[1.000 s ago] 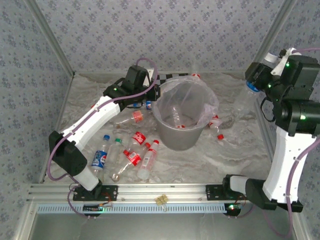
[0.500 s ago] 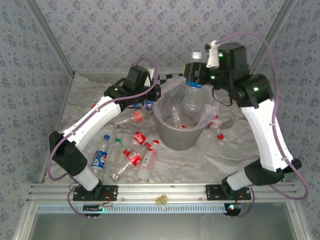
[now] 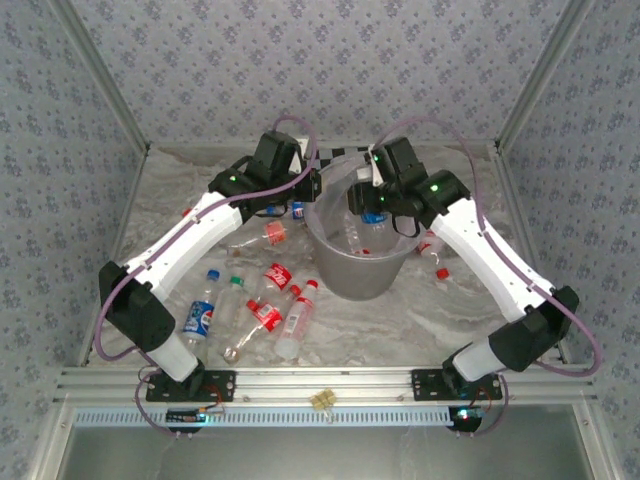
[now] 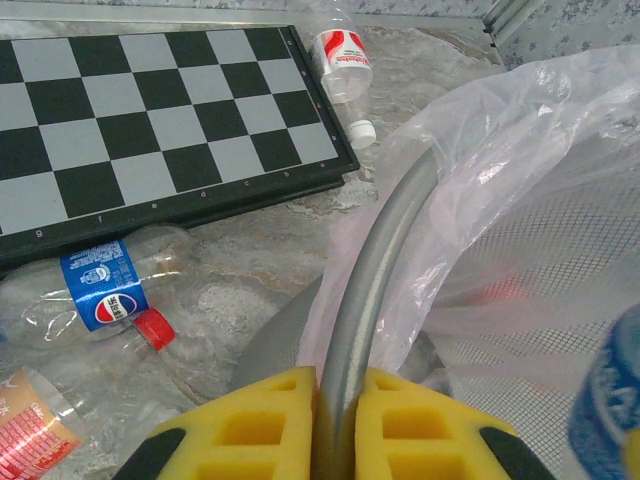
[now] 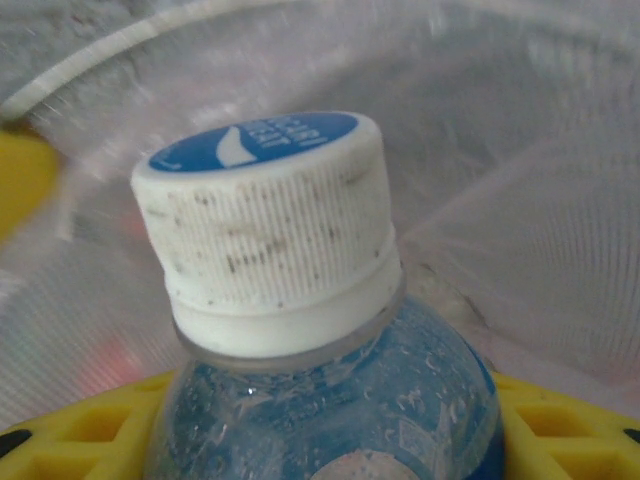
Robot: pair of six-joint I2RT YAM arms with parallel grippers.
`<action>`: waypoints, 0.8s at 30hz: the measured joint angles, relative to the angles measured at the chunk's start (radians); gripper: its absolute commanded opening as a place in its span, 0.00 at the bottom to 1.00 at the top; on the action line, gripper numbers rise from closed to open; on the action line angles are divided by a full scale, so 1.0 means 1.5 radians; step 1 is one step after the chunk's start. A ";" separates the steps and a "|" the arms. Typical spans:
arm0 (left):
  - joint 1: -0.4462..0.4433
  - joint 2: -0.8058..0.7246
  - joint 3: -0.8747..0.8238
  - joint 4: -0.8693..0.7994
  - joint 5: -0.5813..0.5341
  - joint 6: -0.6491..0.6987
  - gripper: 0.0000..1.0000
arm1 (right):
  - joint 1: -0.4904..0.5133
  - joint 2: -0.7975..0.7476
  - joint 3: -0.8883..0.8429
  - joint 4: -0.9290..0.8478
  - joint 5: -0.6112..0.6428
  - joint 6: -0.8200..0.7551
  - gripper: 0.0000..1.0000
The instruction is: Put the plastic bottles in the bin
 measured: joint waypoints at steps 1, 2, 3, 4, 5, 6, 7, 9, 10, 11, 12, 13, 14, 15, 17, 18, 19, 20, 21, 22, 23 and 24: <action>0.000 0.001 0.001 -0.001 0.000 0.000 0.01 | 0.000 -0.002 -0.018 0.006 0.005 0.001 0.40; 0.000 0.001 0.002 -0.001 0.001 0.000 0.01 | 0.000 -0.003 -0.033 0.017 0.008 0.002 0.41; -0.002 0.001 0.003 -0.001 0.000 0.001 0.01 | 0.000 -0.003 -0.049 0.029 0.014 0.005 0.42; -0.003 0.002 0.003 -0.002 0.000 0.001 0.01 | 0.000 -0.003 -0.063 0.039 0.018 0.006 0.42; -0.003 0.002 0.003 -0.002 0.000 0.001 0.01 | 0.000 -0.003 -0.076 0.049 0.021 0.008 0.43; -0.003 0.002 0.003 -0.002 0.000 0.001 0.00 | 0.000 -0.003 -0.089 0.061 0.025 0.012 0.45; -0.003 0.002 0.003 -0.002 0.000 0.001 0.00 | 0.000 -0.004 -0.103 0.073 0.030 0.015 0.49; -0.003 0.002 0.003 -0.002 0.000 0.000 0.00 | 0.000 -0.003 -0.127 0.094 0.037 0.018 0.53; -0.003 0.002 0.003 -0.002 0.000 0.000 0.00 | 0.000 -0.003 -0.139 0.106 0.040 0.019 0.54; -0.003 0.002 0.003 -0.002 0.000 0.000 0.00 | 0.000 -0.003 -0.148 0.115 0.044 0.020 0.56; -0.003 0.002 0.003 -0.002 0.000 0.000 0.00 | 0.000 -0.003 -0.155 0.123 0.048 0.020 0.57; -0.003 0.002 0.003 -0.002 0.000 0.000 0.00 | 0.000 -0.003 -0.160 0.129 0.052 0.020 0.59; -0.003 0.002 0.003 -0.002 0.000 0.000 0.00 | 0.000 -0.003 -0.163 0.132 0.055 0.020 0.60; -0.003 0.002 0.003 -0.002 0.000 0.000 0.00 | 0.000 -0.003 -0.164 0.133 0.059 0.020 0.63; -0.003 0.002 0.003 -0.001 0.000 -0.001 0.00 | 0.000 -0.003 -0.164 0.135 0.065 0.020 0.66; -0.003 0.002 0.003 -0.002 0.000 -0.001 0.00 | 0.001 -0.003 -0.163 0.135 0.067 0.020 0.70; -0.003 0.002 0.003 -0.002 -0.001 -0.002 0.00 | 0.002 -0.003 -0.163 0.133 0.070 0.022 0.84; -0.003 0.002 0.003 -0.002 -0.001 -0.002 0.00 | 0.003 -0.003 -0.163 0.131 0.072 0.020 0.90; -0.003 0.002 0.003 -0.002 -0.002 -0.002 0.00 | 0.007 -0.003 -0.163 0.127 0.075 0.020 0.92; -0.003 0.002 0.003 -0.002 -0.003 -0.002 0.00 | 0.011 -0.003 -0.160 0.123 0.076 0.018 0.93; -0.003 0.002 0.003 -0.002 -0.004 -0.002 0.00 | 0.015 -0.003 -0.156 0.117 0.076 0.017 0.93; -0.003 0.002 0.003 -0.002 -0.006 -0.002 0.00 | 0.019 -0.003 -0.147 0.107 0.076 0.017 0.93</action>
